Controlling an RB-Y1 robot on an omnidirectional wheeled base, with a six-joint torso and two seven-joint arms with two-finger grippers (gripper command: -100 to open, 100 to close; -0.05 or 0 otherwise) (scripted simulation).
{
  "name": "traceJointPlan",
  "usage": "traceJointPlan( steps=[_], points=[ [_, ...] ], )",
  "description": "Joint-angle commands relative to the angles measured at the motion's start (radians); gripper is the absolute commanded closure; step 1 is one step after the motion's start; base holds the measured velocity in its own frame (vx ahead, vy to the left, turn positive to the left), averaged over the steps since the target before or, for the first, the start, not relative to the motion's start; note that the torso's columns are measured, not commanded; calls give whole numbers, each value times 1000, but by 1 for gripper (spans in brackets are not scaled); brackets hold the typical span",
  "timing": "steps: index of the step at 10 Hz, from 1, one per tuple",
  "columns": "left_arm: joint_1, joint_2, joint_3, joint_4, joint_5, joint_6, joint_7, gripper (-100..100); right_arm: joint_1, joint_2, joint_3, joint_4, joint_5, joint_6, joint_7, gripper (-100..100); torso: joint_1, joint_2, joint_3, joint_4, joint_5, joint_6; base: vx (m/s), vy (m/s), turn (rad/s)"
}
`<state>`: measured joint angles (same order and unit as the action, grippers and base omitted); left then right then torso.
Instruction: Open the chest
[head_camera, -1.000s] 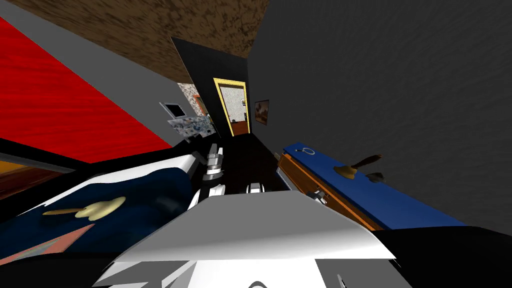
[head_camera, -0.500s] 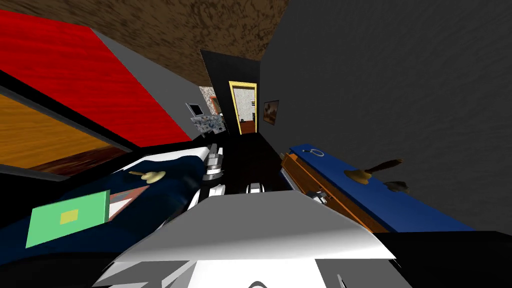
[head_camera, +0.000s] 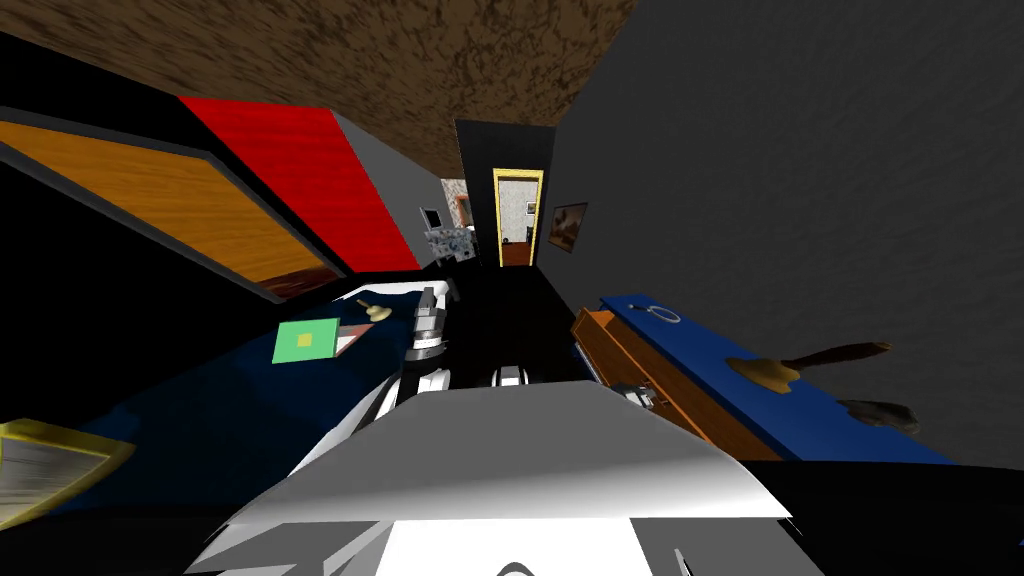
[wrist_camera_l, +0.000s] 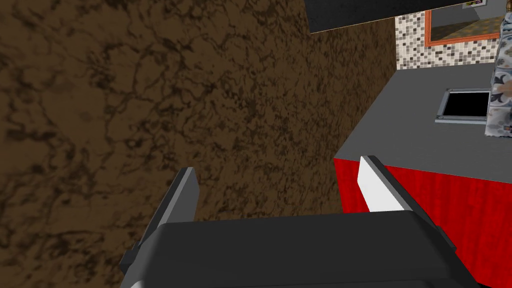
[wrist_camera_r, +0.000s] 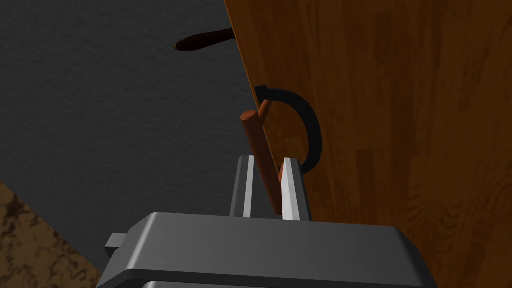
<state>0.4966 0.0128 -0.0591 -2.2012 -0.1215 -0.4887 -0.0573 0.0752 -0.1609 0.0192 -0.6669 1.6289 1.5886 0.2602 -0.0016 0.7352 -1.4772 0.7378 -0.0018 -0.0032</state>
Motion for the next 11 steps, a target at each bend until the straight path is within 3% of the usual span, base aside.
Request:
traceJointPlan(
  steps=[1,4,5,10,11],
  points=[
    [1,0,0,0,0,0,0,0,-12,-24,31,-20,-21,-13,20,-100,-2,-2,-1,-1,0,3,26,45,-166],
    [1,0,0,0,0,0,0,0,-49,-98,124,-79,-85,-52,82,-100,2,1,0,0,2,3,38,58,-262],
    [1,0,0,0,0,0,0,0,-49,-98,124,-79,-85,-52,82,-100,3,4,2,1,2,3,11,61,-83],
    [1,0,0,0,0,0,0,0,-109,-220,279,-179,-191,-117,184,-100,3,3,1,0,2,4,-2,77,-265],
    [1,0,0,0,0,0,0,0,-109,-220,279,-179,-191,-117,184,-100,3,3,1,1,3,2,-10,49,-86]
  ],
)
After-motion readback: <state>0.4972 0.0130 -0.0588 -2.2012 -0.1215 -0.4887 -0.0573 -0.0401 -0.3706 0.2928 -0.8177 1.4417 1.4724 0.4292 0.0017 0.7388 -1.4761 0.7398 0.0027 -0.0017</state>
